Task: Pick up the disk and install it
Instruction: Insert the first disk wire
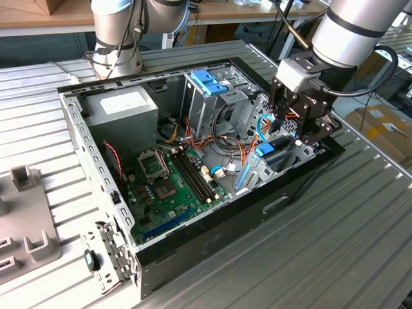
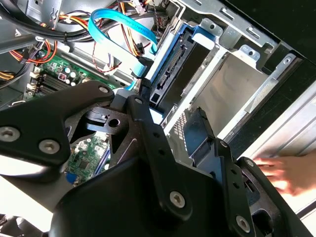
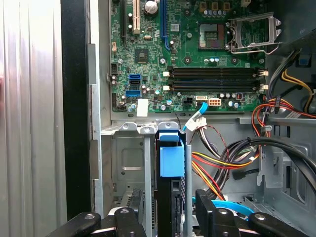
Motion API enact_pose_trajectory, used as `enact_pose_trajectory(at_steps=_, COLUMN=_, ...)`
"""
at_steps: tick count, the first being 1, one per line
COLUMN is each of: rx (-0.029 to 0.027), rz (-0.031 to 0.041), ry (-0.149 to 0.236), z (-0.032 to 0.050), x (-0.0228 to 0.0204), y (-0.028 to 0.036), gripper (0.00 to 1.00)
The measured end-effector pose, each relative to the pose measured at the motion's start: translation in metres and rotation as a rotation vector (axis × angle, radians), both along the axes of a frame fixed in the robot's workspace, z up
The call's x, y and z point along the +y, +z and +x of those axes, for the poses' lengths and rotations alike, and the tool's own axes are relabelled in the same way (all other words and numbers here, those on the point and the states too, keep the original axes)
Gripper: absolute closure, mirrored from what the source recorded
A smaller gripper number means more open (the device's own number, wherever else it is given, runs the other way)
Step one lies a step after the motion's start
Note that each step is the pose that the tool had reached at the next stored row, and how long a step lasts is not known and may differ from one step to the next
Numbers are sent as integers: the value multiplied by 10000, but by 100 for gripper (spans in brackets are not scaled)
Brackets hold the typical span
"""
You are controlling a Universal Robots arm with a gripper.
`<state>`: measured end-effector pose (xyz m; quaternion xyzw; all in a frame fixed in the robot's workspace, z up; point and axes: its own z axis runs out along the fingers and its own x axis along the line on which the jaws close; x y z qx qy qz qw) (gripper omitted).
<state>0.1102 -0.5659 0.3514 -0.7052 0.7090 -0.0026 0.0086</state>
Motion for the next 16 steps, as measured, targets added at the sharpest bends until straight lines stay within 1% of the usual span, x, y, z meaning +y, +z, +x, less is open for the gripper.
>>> enact_pose_trajectory(at_steps=3, rx=0, rz=1, ry=0, z=0, x=0, y=6, gripper=45)
enact_pose_trajectory(at_steps=6, rx=0, rz=0, ry=0, z=0, x=0, y=65, gripper=45)
enact_pose_trajectory(at_steps=8, rx=0, rz=0, ry=0, z=0, x=0, y=88, gripper=45)
enact_pose_trajectory(at_steps=16, rx=0, rz=1, ry=0, z=0, x=0, y=101, gripper=45)
